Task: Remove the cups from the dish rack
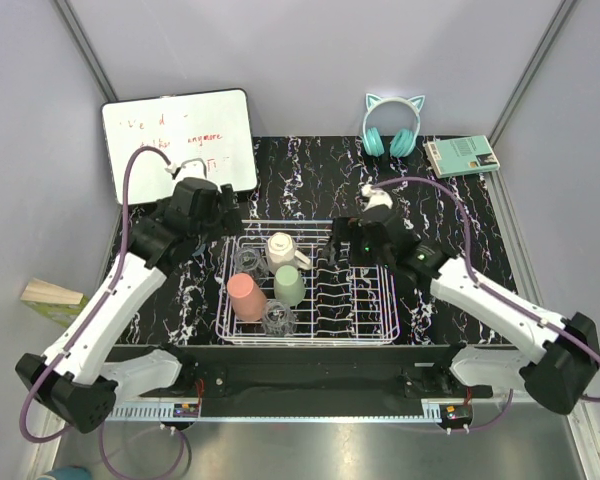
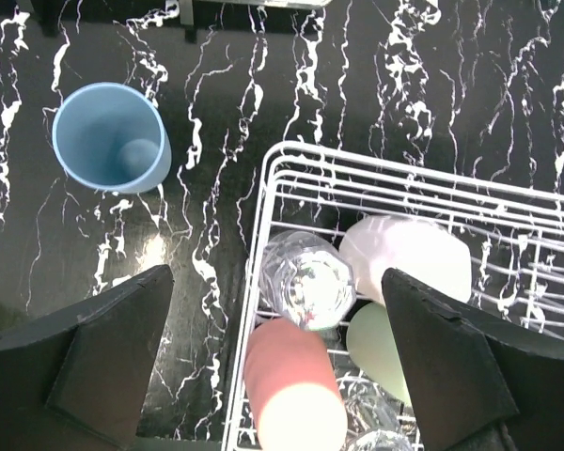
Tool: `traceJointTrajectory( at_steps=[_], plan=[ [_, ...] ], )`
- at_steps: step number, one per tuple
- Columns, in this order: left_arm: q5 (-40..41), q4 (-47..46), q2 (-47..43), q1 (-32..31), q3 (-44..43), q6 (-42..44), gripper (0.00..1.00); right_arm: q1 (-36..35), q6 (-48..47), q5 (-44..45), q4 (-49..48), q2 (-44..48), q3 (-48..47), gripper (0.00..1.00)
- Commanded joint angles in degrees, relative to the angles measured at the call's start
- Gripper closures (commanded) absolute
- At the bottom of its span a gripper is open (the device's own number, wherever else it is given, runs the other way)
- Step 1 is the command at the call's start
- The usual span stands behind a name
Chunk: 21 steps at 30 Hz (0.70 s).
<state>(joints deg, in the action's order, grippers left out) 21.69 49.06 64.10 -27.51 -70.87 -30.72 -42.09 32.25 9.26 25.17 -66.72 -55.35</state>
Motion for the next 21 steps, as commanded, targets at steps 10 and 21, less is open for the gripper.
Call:
traceJointTrajectory(
  at_steps=[10,21],
  plan=[
    [6.52,-3.53,-11.53,-5.71,9.78,-1.19,0.01,-14.6,-4.12,4.37,-1.09,-15.54,-12.58,0.0],
    [6.52,-3.71,-11.89,-6.24,10.84,-1.18,0.01,-18.38,-4.3,5.07,-0.47,-20.2,-16.36,0.0]
  ],
)
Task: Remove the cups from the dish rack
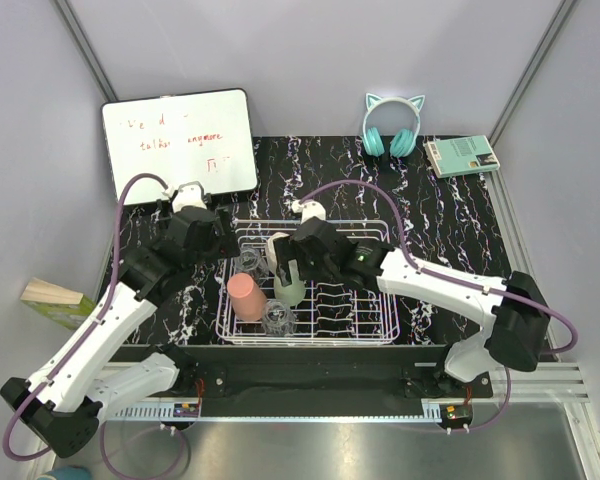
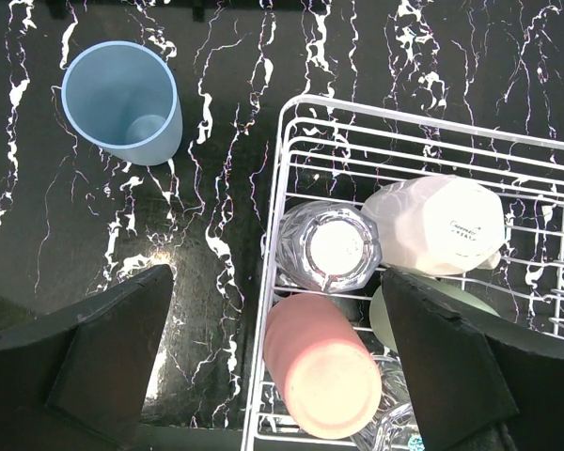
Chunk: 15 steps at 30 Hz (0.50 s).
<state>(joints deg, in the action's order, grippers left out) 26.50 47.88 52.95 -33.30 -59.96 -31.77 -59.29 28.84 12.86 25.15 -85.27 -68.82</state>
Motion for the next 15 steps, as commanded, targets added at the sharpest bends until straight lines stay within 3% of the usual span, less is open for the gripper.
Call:
traceJointTrajectory(
  at_steps=[1,15],
  plan=[
    [1.62,-2.53,-0.74,-0.54,0.02,-0.14,0.01,-1.27,-0.89,1.55,-0.28,-2.0,-2.99,0.0],
    [1.71,-3.05,0.84,-1.42,1.6,-1.19,0.01,-1.36,-1.94,-0.38,-0.45,-12.19,-6.5,0.0]
  ],
)
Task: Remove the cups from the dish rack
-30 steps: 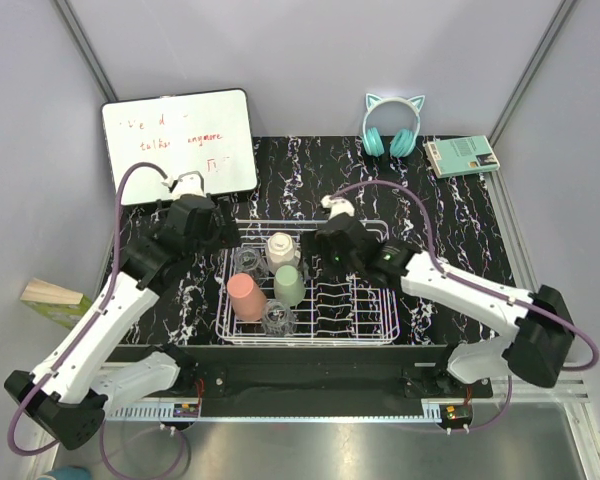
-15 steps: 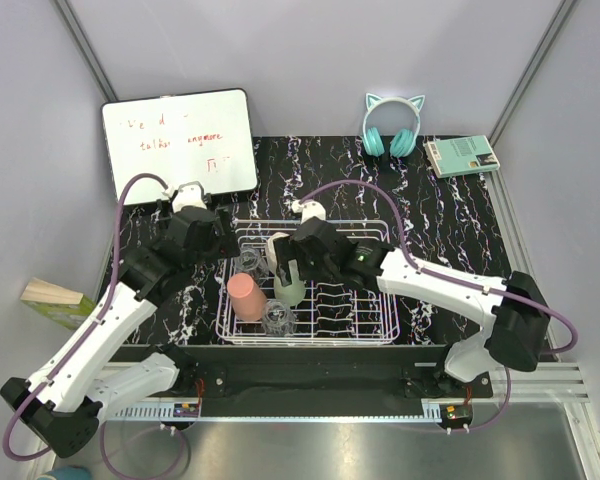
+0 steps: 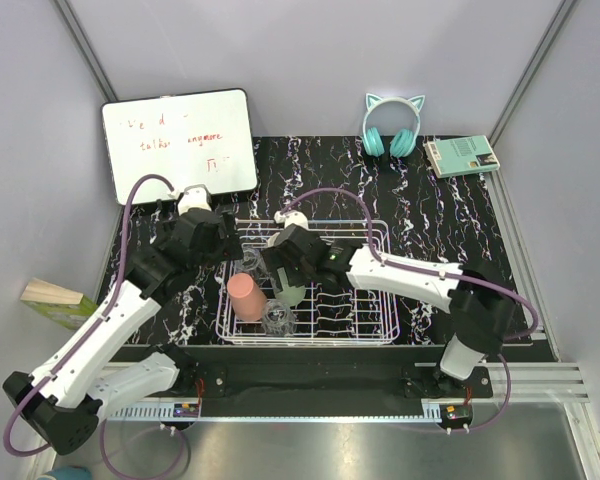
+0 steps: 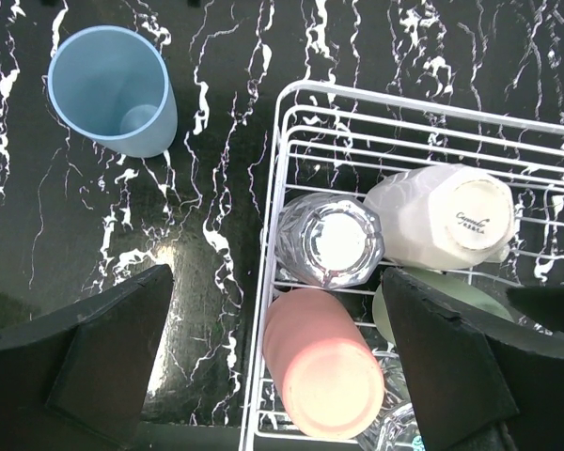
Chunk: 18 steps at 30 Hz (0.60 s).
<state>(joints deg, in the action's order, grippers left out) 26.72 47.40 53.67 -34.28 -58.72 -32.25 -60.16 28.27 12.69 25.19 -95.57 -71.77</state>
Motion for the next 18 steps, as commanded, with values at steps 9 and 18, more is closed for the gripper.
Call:
traceJointTrajectory(
  at_steps=[9,18],
  plan=[
    [1.76,-2.75,-0.14,-0.52,1.06,-0.97,0.01,-0.4,-0.59,-0.65,-0.84,-3.13,-2.42,0.37],
    [1.49,-3.1,0.12,-0.7,0.89,-1.32,0.01,-0.57,0.91,-0.3,-1.37,-0.67,-0.48,1.0]
  ],
)
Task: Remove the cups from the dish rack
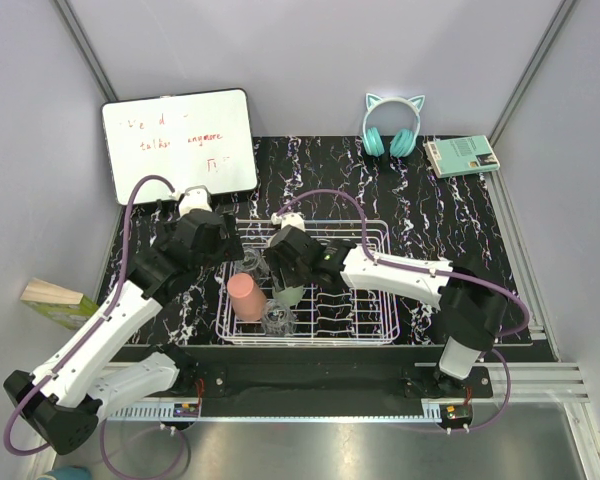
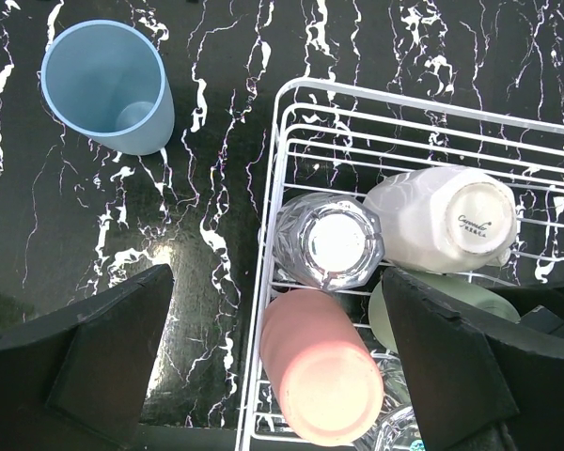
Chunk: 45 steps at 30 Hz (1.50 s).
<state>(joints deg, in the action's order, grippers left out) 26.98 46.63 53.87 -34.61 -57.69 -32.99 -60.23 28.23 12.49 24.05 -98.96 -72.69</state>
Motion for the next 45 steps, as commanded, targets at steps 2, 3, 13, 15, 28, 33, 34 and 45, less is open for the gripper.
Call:
traceJointTrajectory(
  at_steps=[2,3,13,15,28,33,34,45],
  plan=[
    [1.41,-2.33,-0.08,-0.46,-0.23,-0.58,0.01,-0.42,0.95,-0.19,-0.24,3.59,0.61,1.0],
    [1.41,-2.33,0.01,-0.46,-0.23,-0.58,0.01,-0.42,0.95,-0.19,-0.24,3.94,0.61,1.0],
    [2.46,-2.77,0.36,-0.55,-1.46,0.03,0.01,-0.42,-0.19,2.44,1.43,17.03,-3.68,1.0],
    [2.29,-3.12,0.62,-0.55,-2.33,0.21,0.01,-0.42,-1.24,3.94,2.83,20.55,-5.53,1.0],
    [-17.99,-32.35,-11.66,-0.55,8.19,-4.36,0.01,8.44,6.3,2.68,-10.05,39.26,8.77,1.0],
    [-26.26,-42.48,-12.56,-0.55,11.9,-7.34,0.01,21.27,17.81,-14.57,-28.4,45.69,22.22,1.0],
    [-29.67,-45.81,-12.38,-0.55,12.94,-7.87,0.01,22.16,19.31,-18.86,-30.8,45.61,23.54,1.0],
    [-42.1,-60.51,-10.1,-0.55,17.17,-13.5,0.01,25.07,32.06,-32.97,-59.3,39.9,31.64,1.0]
  ],
)
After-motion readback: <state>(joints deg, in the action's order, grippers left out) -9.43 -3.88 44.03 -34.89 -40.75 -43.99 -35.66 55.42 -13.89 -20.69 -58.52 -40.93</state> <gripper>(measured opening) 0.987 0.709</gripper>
